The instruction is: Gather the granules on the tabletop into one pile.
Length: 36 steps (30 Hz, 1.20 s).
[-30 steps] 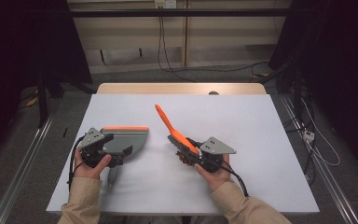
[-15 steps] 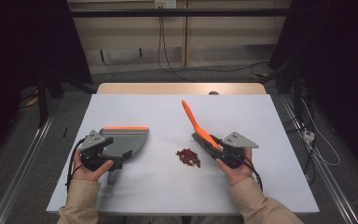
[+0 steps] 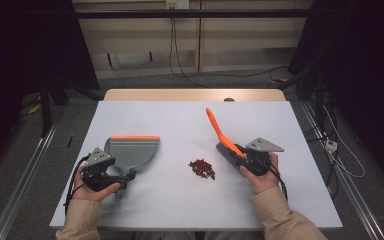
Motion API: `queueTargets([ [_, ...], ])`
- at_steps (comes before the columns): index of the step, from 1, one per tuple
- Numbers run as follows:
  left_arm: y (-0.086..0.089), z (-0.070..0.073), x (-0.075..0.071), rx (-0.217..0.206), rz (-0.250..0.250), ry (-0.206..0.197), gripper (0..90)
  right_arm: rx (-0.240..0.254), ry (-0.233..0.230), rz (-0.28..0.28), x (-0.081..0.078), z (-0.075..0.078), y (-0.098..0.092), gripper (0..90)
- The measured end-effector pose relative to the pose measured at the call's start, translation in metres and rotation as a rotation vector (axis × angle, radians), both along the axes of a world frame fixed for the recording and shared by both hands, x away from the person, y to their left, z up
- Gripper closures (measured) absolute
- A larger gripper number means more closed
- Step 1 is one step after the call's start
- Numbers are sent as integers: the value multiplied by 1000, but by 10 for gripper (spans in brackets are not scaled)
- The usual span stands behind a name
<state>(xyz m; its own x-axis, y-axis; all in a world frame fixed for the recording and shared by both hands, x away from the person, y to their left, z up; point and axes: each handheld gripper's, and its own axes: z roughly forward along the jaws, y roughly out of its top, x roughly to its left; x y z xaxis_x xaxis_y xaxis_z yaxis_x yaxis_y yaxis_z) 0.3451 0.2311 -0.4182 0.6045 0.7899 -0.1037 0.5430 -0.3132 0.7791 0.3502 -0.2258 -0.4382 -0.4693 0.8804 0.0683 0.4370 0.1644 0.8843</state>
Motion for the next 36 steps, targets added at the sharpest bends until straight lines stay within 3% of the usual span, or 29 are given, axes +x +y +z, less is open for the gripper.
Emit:
queueTargets([
  [4,-1,-4,-2,31,8,25,82,-6,20,6,2,6,3,624],
  [6,-1,-5,-3,49,17,38,92,-14,-4,-5,2,9,4,630],
  [12,5,-13,-3,102,48,93,119,-6,9,-3,5,14,4,694],
  [17,12,-15,-2,103,83,116,145,-5,14,-3,5,15,4,706],
  [20,15,-15,0,98,90,117,215,-3,15,-7,5,14,4,708],
  [25,13,-14,6,103,56,130,387,-5,17,-14,5,15,4,710],
  [31,9,-17,15,75,28,157,531,-7,19,-15,5,15,4,711],
  [36,13,-18,21,90,17,185,602,-5,29,-15,5,16,3,711],
])
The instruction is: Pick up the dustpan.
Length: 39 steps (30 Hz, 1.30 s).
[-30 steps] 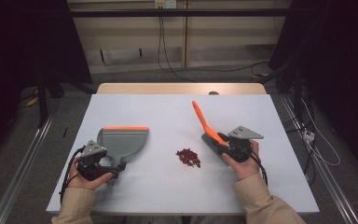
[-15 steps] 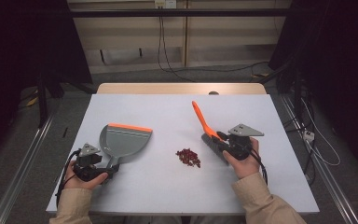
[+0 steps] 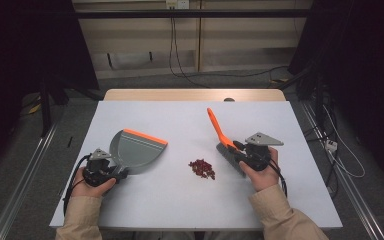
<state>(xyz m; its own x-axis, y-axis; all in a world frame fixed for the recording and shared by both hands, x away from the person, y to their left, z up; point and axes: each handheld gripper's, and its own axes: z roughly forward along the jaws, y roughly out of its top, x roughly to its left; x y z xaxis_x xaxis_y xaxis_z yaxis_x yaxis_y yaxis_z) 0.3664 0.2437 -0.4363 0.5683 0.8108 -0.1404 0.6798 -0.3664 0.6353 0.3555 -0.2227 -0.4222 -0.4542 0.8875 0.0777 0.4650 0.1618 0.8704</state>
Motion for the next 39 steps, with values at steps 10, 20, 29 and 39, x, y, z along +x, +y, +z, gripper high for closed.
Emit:
queueTargets([
  [10,6,3,-1,-2,-41,16,622,-28,19,20,2,3,3,708],
  [20,8,3,-8,17,-135,30,620,-60,74,37,7,8,5,699],
  [29,-7,2,-6,93,-133,14,571,-117,117,66,12,13,10,698],
  [39,-11,11,-6,116,-175,-8,630,-157,145,75,17,16,12,697],
])
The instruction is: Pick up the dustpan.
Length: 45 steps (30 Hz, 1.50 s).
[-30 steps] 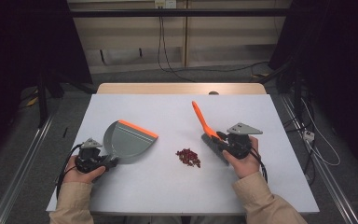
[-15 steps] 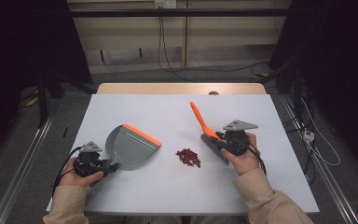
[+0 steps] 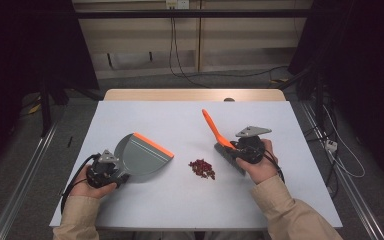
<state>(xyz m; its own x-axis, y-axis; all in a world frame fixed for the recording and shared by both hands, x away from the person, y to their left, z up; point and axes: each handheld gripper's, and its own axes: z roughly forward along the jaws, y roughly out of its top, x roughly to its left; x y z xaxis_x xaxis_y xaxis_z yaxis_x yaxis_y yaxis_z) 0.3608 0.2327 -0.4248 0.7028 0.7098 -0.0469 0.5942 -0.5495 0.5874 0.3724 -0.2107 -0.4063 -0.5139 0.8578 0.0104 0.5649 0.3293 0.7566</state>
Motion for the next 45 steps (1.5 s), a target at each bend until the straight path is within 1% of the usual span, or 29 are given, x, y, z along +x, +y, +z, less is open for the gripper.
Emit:
queueTargets([
  [2,1,3,-2,-21,-23,0,632,-1,3,6,1,0,0,697],
  [3,0,3,-2,-14,-35,-4,632,-1,4,7,1,0,0,697],
  [5,-2,4,-4,-27,-52,-10,632,-5,3,6,1,-1,1,696],
  [6,-3,4,-5,-25,-63,-10,633,-7,4,5,2,-1,1,696],
  [7,-4,5,-6,-30,-80,-9,633,-6,6,6,2,-1,1,696],
  [8,-5,5,-7,-41,-88,-10,633,-5,6,6,3,-1,1,696],
  [9,-6,6,-8,-44,-110,-5,633,-6,8,3,3,-1,1,696],
  [11,-9,8,-10,-44,-134,-13,634,-5,15,0,4,-1,0,699],
  [13,-10,9,-12,-70,-146,-14,634,-3,27,0,4,-1,-1,702],
  [15,-12,12,-13,-73,-167,-20,633,-15,31,-1,5,0,-1,706],
  [16,-13,12,-14,-86,-171,-14,634,-13,33,-3,5,1,-1,707],
  [18,-14,13,-16,-91,-186,-9,634,-13,22,-12,5,0,-1,710],
  [20,-15,14,-17,-102,-199,-2,634,1,23,-17,5,-1,-3,711],
  [22,-15,14,-18,-117,-222,10,634,2,23,-16,5,-1,-3,712],
  [23,-15,15,-19,-115,-232,10,634,2,24,-17,5,-1,-3,711],
  [24,-15,14,-20,-131,-236,14,634,4,25,-18,5,-1,-3,712],
  [25,-15,14,-21,-127,-252,21,634,7,25,-21,5,-1,-4,712],
  [27,-17,13,-23,-132,-259,24,633,12,25,-27,6,-1,-4,712],
  [28,-17,12,-23,-123,-279,31,633,12,25,-28,6,-1,-4,712],
  [30,-19,11,-24,-133,-282,30,633,12,19,-27,6,-1,-3,712],
  [31,-20,11,-25,-128,-294,30,633,16,17,-26,6,-1,-3,712],
  [32,-22,10,-26,-135,-292,27,633,21,16,-29,6,-2,-3,713],
  [33,-23,9,-25,-139,-315,35,633,25,14,-33,6,-2,-2,713],
  [34,-24,8,-26,-148,-319,40,633,28,11,-34,6,-2,-2,712],
  [35,-26,6,-26,-144,-325,44,633,30,9,-34,6,-2,-1,712],
  [38,-30,2,-25,-114,-345,54,632,31,5,-29,6,-3,1,712],
  [39,-31,1,-25,-106,-350,51,632,27,0,-29,6,-3,2,712],
  [43,-32,0,-25,-117,-350,55,632,33,1,-28,5,-4,3,711],
  [45,-32,-1,-26,-108,-357,52,631,40,-1,-26,5,-4,4,712],
])
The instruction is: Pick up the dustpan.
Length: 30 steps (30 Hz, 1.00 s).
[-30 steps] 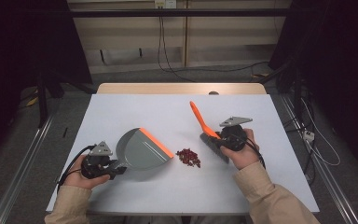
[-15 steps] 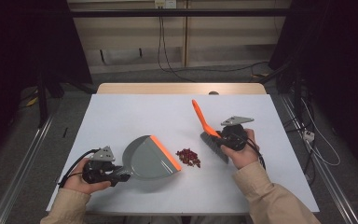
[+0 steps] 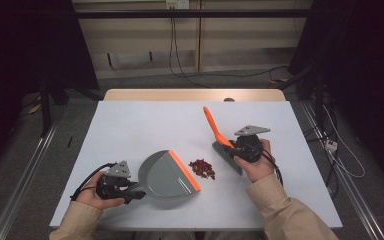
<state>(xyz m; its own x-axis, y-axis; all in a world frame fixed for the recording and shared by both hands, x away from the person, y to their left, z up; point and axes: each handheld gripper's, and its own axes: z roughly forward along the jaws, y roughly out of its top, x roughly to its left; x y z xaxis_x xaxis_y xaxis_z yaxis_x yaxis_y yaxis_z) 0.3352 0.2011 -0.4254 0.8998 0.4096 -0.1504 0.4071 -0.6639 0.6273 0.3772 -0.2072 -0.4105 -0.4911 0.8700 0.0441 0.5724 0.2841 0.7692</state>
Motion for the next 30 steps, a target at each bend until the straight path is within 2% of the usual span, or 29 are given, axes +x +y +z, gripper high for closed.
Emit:
queueTargets([
  [4,-1,-1,-1,-5,1,2,631,0,-6,-2,-1,0,3,712],
  [8,-4,-1,-2,-1,-18,5,630,-7,-12,0,-2,-1,9,712],
  [9,-5,-1,-2,10,-15,-5,630,-7,-11,1,-3,-1,12,712],
  [10,-7,-2,-2,-3,-24,4,630,-15,-14,2,-4,-1,14,712],
  [12,-10,-1,-3,13,-22,-6,630,-31,-24,11,-6,-1,19,712],
  [13,-12,-2,-3,1,-33,3,630,-36,-24,11,-7,-1,22,711],
  [16,-14,-2,-3,3,-46,2,629,-45,-31,11,-10,-1,27,711],
  [17,-15,-2,-4,15,-39,-6,630,-48,-33,5,-11,-1,28,711],
  [18,-16,-3,-4,1,-43,4,630,-48,-34,2,-11,-2,29,711],
  [19,-17,-3,-4,2,-42,5,629,-34,-31,-2,-12,-2,29,711],
  [21,-18,-3,-4,-1,-45,6,630,-39,-36,-4,-13,-2,30,710],
  [22,-18,-2,-4,11,-36,-4,629,-31,-29,-1,-13,-2,30,710],
  [23,-18,-3,-4,-5,-42,6,629,-31,-29,-5,-13,-2,30,710],
  [26,-19,-3,-3,-9,-42,9,629,-52,-48,9,-12,-2,29,707],
  [30,-20,-4,-3,-11,-38,8,629,-74,-40,12,-10,-1,27,701],
])
